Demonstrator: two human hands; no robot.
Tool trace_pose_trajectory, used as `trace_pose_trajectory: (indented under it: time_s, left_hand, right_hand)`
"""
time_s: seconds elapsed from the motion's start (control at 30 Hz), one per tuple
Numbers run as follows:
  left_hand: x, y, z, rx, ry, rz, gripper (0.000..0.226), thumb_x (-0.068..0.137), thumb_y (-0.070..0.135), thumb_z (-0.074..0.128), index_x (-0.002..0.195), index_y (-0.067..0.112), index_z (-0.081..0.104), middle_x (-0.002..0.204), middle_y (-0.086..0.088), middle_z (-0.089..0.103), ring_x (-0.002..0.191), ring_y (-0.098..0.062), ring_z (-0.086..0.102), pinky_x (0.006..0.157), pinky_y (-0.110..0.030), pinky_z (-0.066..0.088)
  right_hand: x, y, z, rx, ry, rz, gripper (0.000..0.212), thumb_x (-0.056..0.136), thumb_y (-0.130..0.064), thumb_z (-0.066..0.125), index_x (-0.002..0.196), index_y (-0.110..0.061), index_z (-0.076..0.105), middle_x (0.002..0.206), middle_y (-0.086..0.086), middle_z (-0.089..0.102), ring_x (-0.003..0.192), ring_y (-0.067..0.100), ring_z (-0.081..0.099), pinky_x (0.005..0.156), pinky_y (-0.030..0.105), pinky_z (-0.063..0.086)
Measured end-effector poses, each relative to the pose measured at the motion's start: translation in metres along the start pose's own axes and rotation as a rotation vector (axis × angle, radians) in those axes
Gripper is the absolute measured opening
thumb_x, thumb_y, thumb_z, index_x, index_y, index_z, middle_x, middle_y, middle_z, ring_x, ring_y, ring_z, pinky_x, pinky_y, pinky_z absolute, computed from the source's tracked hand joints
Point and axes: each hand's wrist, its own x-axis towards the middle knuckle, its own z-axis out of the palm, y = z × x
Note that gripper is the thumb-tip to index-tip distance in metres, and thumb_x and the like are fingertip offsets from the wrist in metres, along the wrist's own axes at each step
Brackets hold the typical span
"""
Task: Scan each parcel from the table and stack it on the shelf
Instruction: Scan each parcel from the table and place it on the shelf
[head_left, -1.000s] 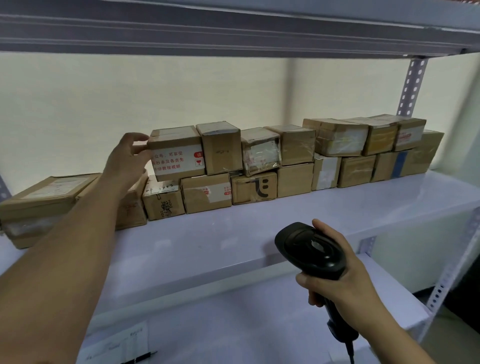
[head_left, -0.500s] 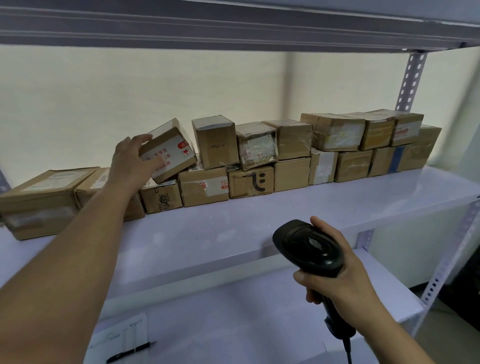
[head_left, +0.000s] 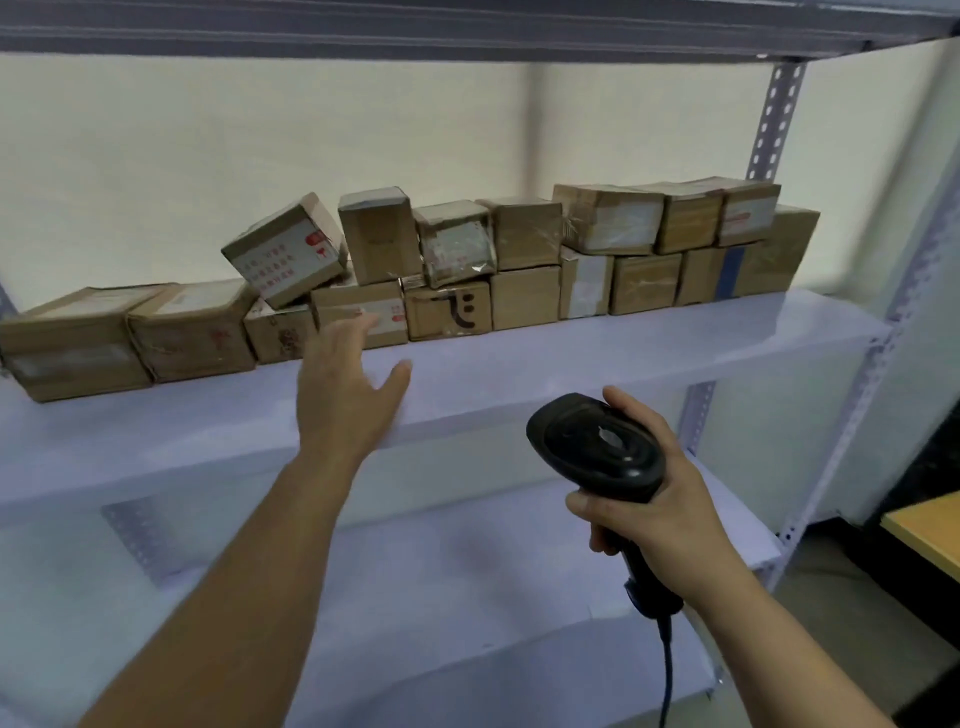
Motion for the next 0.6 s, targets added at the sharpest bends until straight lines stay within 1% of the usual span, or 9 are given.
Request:
trace_pose_trajectory:
  time_s: [0.07, 0.1, 0.2, 0.27, 0.3, 0.43, 0.53, 0.6]
  left_hand:
    - [-0.034, 0.023, 0.019, -0.040, -0.068, -0.005, 0.047, 0.085, 0.025, 0.071, 0.128, 0.012, 0.056, 0.127, -0.008, 0.055, 0.115, -0.028, 0.050, 0.093, -0.039, 0.040]
    - [-0.050, 0.035, 0.028, -0.060, -0.095, -0.002, 0.047, 0.086, 0.025, 0.071, 0.129, 0.013, 0.055, 0.126, -0.008, 0.055, 0.114, -0.026, 0.051, 0.093, -0.038, 0.040]
    - [-0.094, 0.074, 0.053, -0.113, -0.173, -0.045, 0.049, 0.086, 0.028, 0.070, 0.131, 0.015, 0.053, 0.129, -0.006, 0.054, 0.116, -0.024, 0.051, 0.097, -0.040, 0.044]
    - [-0.122, 0.099, 0.069, -0.126, -0.227, -0.088, 0.050, 0.087, 0.032, 0.069, 0.132, 0.017, 0.052, 0.131, -0.004, 0.054, 0.119, -0.024, 0.050, 0.099, -0.043, 0.045]
    - [-0.135, 0.111, 0.077, -0.126, -0.257, -0.097, 0.051, 0.087, 0.034, 0.069, 0.132, 0.019, 0.052, 0.132, -0.004, 0.053, 0.120, -0.023, 0.050, 0.100, -0.041, 0.044]
    - [-0.179, 0.164, 0.101, -0.143, -0.365, -0.043, 0.050, 0.087, 0.033, 0.068, 0.132, 0.018, 0.052, 0.133, -0.003, 0.053, 0.123, -0.023, 0.046, 0.101, -0.034, 0.036]
    - [-0.206, 0.208, 0.117, -0.162, -0.416, -0.002, 0.051, 0.087, 0.033, 0.067, 0.133, 0.017, 0.052, 0.134, -0.003, 0.052, 0.124, -0.022, 0.044, 0.102, -0.033, 0.034]
    - [-0.224, 0.239, 0.129, -0.186, -0.451, 0.022, 0.051, 0.087, 0.034, 0.067, 0.133, 0.018, 0.051, 0.134, -0.002, 0.051, 0.125, -0.022, 0.044, 0.102, -0.033, 0.034]
  right_hand:
    - [-0.014, -0.001, -0.016, -0.019, 0.005, 0.004, 0.086, 0.069, -0.001, 0.082, 0.127, -0.054, 0.049, 0.114, -0.006, 0.065, 0.052, 0.028, 0.062, 0.054, 0.038, 0.055]
    - [-0.022, -0.001, -0.025, -0.023, 0.009, 0.011, 0.086, 0.070, 0.001, 0.082, 0.127, -0.054, 0.048, 0.115, -0.007, 0.064, 0.052, 0.028, 0.062, 0.054, 0.038, 0.055]
    - [-0.048, 0.000, -0.057, -0.011, 0.034, 0.033, 0.087, 0.072, 0.007, 0.079, 0.127, -0.053, 0.049, 0.115, -0.007, 0.064, 0.052, 0.028, 0.060, 0.055, 0.039, 0.055]
    - [-0.067, 0.001, -0.079, -0.008, 0.058, 0.043, 0.088, 0.072, 0.008, 0.078, 0.129, -0.052, 0.048, 0.114, -0.009, 0.064, 0.054, 0.026, 0.061, 0.054, 0.038, 0.055]
    - [-0.078, 0.001, -0.090, -0.013, 0.070, 0.049, 0.088, 0.072, 0.008, 0.078, 0.131, -0.050, 0.047, 0.115, -0.010, 0.063, 0.055, 0.024, 0.061, 0.054, 0.037, 0.055]
    - [-0.123, 0.002, -0.136, -0.017, 0.124, 0.078, 0.089, 0.072, 0.008, 0.079, 0.133, -0.047, 0.046, 0.121, -0.003, 0.061, 0.056, 0.013, 0.063, 0.052, 0.030, 0.052]
    - [-0.158, 0.003, -0.173, -0.022, 0.175, 0.077, 0.088, 0.069, 0.002, 0.082, 0.128, -0.053, 0.048, 0.121, 0.000, 0.060, 0.059, 0.015, 0.063, 0.052, 0.031, 0.052]
    - [-0.181, 0.002, -0.199, -0.030, 0.217, 0.085, 0.088, 0.070, 0.005, 0.081, 0.128, -0.052, 0.048, 0.120, -0.001, 0.061, 0.059, 0.016, 0.063, 0.052, 0.031, 0.053]
